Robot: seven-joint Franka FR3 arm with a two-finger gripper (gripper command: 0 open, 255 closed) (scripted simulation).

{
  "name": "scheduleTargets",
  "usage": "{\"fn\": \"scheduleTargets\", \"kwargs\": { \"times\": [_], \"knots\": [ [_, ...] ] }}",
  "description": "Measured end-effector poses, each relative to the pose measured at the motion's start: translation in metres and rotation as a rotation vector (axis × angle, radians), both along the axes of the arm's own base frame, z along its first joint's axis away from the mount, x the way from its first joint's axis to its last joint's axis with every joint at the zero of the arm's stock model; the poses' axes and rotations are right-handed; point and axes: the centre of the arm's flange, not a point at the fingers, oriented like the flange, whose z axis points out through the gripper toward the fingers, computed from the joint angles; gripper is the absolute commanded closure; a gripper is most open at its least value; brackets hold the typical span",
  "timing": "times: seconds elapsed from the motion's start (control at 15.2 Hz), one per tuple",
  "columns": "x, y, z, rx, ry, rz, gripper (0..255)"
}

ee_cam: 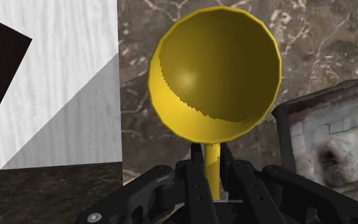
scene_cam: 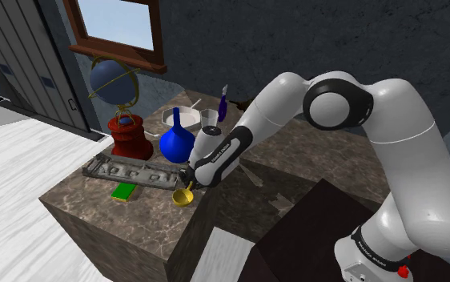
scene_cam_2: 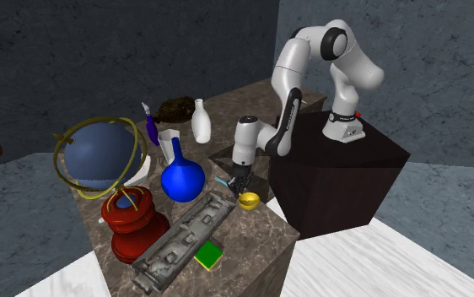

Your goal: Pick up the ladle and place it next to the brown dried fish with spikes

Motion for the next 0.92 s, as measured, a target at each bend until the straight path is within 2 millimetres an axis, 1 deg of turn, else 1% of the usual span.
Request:
{"fn": "scheduleTargets", "kwargs": {
  "times": [0.92],
  "knots": [
    [0.0, 0.001, 0.073, 0.0, -0.001, 0.0, 255]
  ]
}}
